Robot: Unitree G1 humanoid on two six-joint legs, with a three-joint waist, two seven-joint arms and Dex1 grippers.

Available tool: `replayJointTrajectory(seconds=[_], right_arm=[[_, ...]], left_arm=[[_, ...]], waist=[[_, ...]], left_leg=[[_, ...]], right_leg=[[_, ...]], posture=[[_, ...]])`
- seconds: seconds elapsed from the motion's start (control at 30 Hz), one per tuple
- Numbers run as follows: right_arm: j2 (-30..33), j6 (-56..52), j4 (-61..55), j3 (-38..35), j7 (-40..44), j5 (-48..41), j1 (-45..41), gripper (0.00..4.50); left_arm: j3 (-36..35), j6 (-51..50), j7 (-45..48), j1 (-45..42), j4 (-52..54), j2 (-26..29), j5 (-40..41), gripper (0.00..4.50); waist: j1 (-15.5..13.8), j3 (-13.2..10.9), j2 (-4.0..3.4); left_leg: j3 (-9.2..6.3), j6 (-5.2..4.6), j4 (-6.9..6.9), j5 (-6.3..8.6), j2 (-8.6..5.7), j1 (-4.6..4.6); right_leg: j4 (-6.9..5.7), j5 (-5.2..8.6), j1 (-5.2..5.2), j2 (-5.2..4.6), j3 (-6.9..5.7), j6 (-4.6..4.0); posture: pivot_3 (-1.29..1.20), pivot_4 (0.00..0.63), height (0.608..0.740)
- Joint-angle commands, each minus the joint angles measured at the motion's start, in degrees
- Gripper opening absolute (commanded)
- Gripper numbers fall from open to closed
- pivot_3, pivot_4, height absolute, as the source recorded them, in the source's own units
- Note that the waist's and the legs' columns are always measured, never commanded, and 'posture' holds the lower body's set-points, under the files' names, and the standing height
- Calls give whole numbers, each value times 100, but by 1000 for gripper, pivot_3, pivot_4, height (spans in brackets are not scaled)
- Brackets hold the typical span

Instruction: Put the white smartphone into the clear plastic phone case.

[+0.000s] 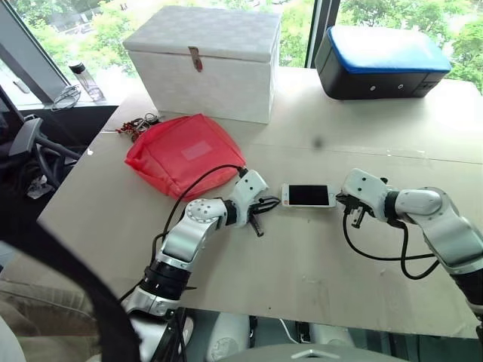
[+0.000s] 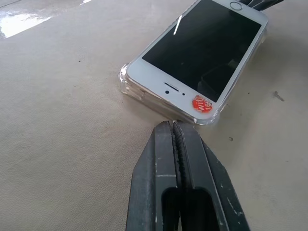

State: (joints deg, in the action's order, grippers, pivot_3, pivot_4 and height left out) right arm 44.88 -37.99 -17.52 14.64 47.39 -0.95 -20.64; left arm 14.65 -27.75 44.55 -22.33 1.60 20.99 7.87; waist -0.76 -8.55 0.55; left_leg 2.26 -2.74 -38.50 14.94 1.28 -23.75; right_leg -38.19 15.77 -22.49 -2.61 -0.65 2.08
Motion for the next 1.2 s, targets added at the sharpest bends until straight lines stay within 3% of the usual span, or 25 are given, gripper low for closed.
replayJointTrajectory(seconds=[0.03, 0.3, 0.53, 0.8, 1.03, 1.2], right_arm=[[-129, 155, -388, 67, 113, -117, -1, 0], [120, -47, -363, -338, 10, -35, 91, 0], [-187, -677, -744, -1190, 36, -991, -262, 0], [-39, -686, -805, -958, -58, -919, -170, 0], [74, -801, -971, -1028, -57, -1029, -89, 0], [145, -798, -1011, -1037, -87, -1060, 68, 0]], left_arm=[[149, 80, -2, -34, -4, -58, -66, 52], [-253, -98, -143, 110, 292, 61, 67, 52], [-902, -815, -71, 33, 851, -1, 976, 52], [-385, -1948, -581, -684, 759, -473, 1077, 52], [254, -2300, -702, -822, 181, -230, 658, 52], [-177, -1774, -558, -725, 422, -252, 975, 52]], waist=[[5, 0, 0], [11, 0, 0], [10, -3, 3], [-5, -6, 8], [35, -6, 8], [12, -6, 8]], left_leg=[[0, 0, 0, 0, 0, 1], [0, 0, -2, 0, 0, 1], [-2, 1, -2, 0, 1, -2], [-2, 0, -12, 0, -8, -13], [-8, 2, -10, -1, 0, -4], [-9, 1, -11, -1, -1, 0]], right_leg=[[-2, 0, 0, 0, 0, 0], [-11, 0, -4, -1, 1, 0], [-17, 0, -9, -7, 1, 0], [-12, 1, -6, -8, 0, 3], [-30, 3, -19, 14, 14, 1], [-33, 3, -15, 10, 16, 1]], posture=[[0, 150, 740], [0, 150, 740], [0, 150, 740], [0, 150, 740], [0, 150, 740], [0, 150, 740]])
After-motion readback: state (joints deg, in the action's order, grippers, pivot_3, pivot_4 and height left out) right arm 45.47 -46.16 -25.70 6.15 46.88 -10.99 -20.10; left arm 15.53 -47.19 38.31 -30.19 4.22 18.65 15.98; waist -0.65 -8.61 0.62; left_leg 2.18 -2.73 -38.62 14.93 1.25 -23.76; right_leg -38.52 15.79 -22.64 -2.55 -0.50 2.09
